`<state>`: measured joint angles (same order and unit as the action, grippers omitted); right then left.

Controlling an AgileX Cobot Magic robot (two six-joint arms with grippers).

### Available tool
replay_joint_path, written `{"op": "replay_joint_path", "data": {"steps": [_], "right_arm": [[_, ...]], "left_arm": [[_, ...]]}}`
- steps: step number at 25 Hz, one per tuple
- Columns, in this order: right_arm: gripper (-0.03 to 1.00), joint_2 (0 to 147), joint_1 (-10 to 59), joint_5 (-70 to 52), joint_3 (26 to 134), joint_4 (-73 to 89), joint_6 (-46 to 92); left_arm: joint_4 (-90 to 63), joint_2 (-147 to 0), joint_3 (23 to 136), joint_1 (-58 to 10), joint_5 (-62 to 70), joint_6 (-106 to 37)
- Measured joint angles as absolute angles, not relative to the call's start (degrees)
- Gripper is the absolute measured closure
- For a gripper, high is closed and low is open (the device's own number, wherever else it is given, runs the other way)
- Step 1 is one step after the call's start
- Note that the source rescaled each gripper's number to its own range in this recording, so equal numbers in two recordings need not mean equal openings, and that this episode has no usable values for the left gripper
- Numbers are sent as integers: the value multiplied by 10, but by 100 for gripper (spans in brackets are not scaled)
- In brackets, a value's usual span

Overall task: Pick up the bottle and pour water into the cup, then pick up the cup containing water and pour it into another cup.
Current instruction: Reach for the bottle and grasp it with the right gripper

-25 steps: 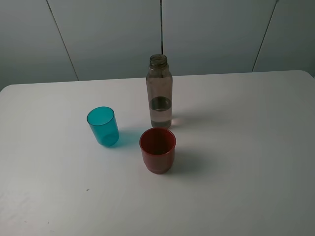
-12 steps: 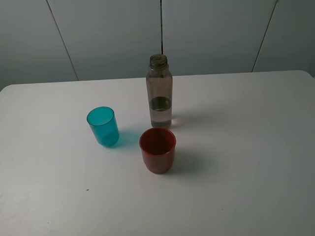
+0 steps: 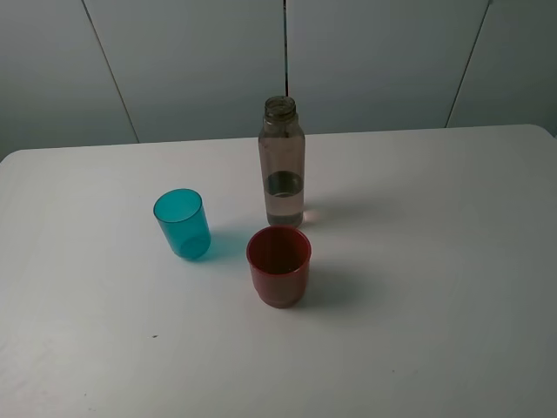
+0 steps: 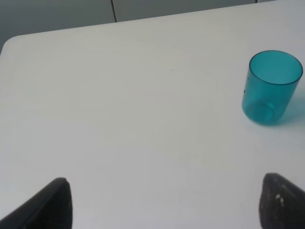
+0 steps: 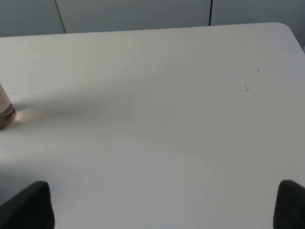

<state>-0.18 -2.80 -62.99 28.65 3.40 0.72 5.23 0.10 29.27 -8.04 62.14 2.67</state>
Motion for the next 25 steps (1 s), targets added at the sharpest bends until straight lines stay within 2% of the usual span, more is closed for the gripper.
{"op": "replay_joint_path", "data": {"steps": [13, 19, 25], "right_arm": [[-3, 8, -28, -632, 288, 39, 7], [-3, 147, -28, -619, 324, 53, 0], [-3, 295, -28, -487, 397, 53, -12]], "left_arm": [[52, 1, 293, -80, 621, 27], [52, 1, 293, -80, 621, 27], [52, 1, 293, -80, 621, 27]]}}
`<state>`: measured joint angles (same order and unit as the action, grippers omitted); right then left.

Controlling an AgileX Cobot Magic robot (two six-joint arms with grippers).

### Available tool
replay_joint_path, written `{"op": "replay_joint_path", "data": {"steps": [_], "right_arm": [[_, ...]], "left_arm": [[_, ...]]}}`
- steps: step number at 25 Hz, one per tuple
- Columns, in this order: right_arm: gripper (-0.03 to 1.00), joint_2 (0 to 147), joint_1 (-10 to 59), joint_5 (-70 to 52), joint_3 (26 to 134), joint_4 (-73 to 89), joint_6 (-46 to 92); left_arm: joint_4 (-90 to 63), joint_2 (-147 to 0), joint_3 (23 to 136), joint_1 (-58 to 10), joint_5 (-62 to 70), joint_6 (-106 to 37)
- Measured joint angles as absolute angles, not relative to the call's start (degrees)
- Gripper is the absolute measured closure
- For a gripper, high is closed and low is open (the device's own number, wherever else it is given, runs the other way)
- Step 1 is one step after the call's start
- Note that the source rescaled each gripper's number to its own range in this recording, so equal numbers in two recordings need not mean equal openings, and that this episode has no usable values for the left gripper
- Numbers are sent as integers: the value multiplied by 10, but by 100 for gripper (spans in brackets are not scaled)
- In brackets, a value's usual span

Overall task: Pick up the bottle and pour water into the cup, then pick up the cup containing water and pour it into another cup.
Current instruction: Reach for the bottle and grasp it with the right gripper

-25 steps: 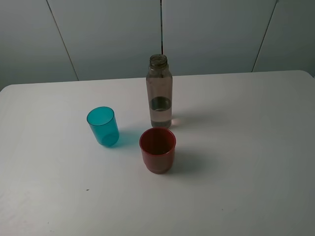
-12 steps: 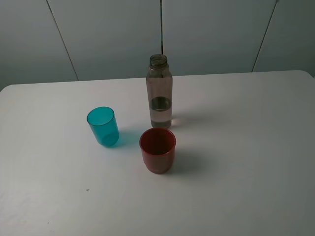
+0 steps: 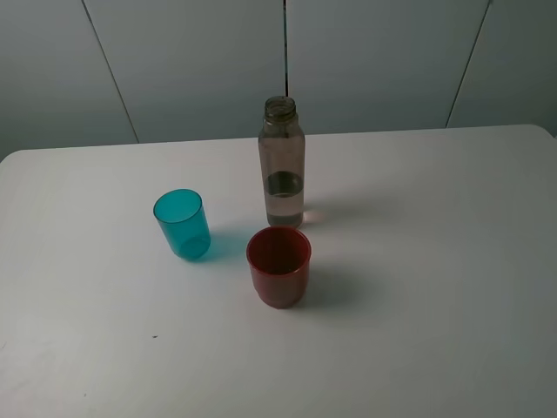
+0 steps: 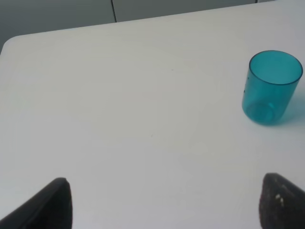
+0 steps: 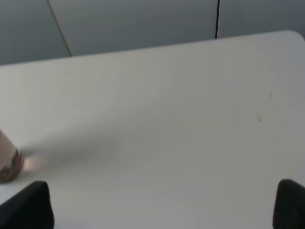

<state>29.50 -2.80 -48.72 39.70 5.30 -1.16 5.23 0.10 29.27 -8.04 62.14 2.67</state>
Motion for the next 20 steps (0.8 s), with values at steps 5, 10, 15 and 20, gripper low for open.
{"op": "replay_joint_path", "data": {"steps": [5, 10, 15, 20], "right_arm": [[-3, 418, -5, -371, 409, 87, -25], [-3, 519, 111, -252, 409, 118, 84], [-3, 606, 172, -180, 403, 224, 276], [-3, 702, 182, -172, 395, 356, 473]], "left_arm": [[52, 1, 293, -80, 621, 27], [52, 1, 293, -80, 621, 27], [52, 1, 293, -80, 621, 27], [52, 1, 293, -80, 621, 27]]}}
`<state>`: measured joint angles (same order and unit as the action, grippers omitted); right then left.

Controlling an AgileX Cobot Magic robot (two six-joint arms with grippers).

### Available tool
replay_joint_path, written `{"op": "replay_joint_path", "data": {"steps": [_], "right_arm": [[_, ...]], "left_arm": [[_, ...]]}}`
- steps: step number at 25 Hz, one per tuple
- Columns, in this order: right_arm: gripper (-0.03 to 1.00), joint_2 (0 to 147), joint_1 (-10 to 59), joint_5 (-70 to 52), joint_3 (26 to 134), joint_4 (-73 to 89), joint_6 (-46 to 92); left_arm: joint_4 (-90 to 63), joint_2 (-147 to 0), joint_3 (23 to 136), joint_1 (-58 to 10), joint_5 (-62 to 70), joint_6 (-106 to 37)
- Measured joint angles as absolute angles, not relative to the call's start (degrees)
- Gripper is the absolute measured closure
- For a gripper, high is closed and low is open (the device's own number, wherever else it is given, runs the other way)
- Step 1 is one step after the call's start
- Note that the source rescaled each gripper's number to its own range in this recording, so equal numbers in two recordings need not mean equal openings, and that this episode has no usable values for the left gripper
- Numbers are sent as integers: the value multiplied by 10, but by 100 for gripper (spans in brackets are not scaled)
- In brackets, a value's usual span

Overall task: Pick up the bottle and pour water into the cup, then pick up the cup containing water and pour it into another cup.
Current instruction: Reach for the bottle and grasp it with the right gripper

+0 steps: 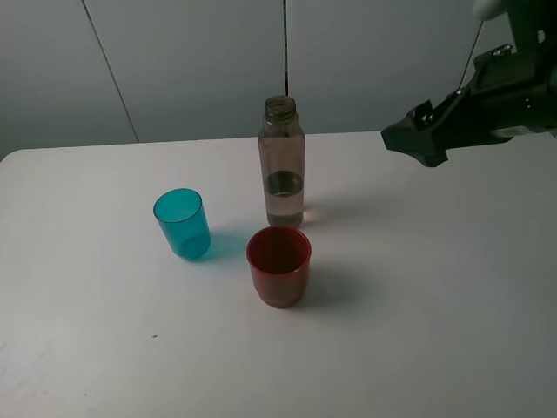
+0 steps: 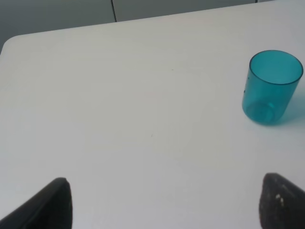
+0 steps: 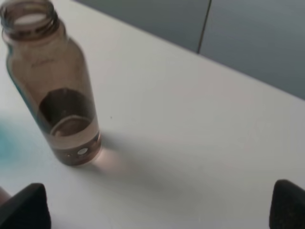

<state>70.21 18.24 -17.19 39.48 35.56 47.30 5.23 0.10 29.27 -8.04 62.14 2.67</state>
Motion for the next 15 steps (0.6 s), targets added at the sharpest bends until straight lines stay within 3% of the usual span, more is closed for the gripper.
{"op": "replay_joint_path", "data": {"steps": [8, 15], "right_arm": [[-3, 763, 226, -188, 395, 385, 589], [-3, 774, 226, -143, 395, 231, 431]], "left_arm": [[52, 1, 293, -80, 621, 27], [52, 1, 293, -80, 621, 27]]}}
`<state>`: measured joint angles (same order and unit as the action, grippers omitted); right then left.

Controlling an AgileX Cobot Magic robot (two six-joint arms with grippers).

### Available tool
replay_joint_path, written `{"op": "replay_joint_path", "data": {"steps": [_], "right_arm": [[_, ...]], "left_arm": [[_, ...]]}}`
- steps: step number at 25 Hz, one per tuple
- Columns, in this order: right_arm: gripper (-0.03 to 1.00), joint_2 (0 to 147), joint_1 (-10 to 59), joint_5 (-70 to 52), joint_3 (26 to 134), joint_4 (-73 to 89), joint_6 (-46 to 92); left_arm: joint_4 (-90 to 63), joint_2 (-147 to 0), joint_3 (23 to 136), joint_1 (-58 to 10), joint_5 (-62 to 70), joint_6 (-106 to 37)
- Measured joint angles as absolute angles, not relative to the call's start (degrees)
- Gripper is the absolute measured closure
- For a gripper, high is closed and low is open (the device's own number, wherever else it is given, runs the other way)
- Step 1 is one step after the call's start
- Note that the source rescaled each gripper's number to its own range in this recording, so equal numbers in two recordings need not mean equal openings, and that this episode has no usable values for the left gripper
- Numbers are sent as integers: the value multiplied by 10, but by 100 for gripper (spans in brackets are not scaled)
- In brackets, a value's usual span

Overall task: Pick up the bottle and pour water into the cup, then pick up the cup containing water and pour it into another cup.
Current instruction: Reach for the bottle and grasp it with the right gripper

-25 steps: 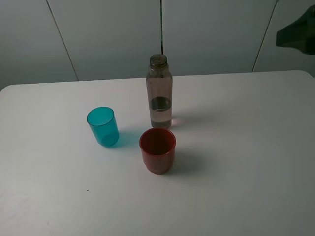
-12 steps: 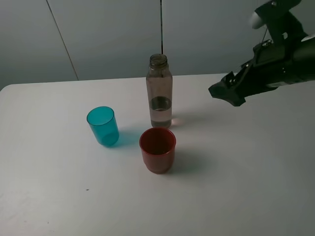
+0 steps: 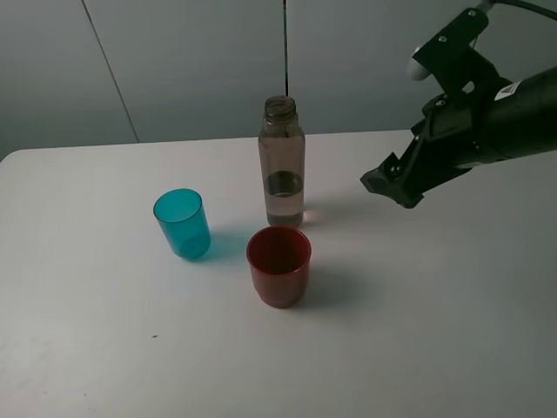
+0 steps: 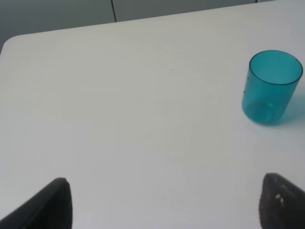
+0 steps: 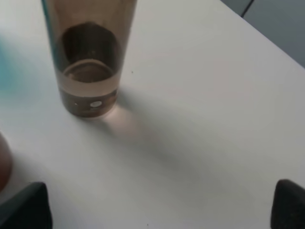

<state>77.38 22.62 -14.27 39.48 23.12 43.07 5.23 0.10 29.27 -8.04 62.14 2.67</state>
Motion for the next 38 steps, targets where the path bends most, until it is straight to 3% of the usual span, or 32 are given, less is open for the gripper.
{"op": "replay_joint_path", "data": {"steps": [8, 14, 30, 38], "right_arm": [[-3, 789, 227, -76, 395, 0, 135], [-3, 837, 227, 43, 388, -177, -143], [-3, 955, 210, 410, 344, -400, -266], [-3, 1011, 207, 449, 347, -408, -285]], "left_arm": [[52, 1, 293, -80, 621, 27], [52, 1, 293, -80, 621, 27], [52, 1, 293, -80, 621, 27], [52, 1, 293, -80, 621, 27]]}}
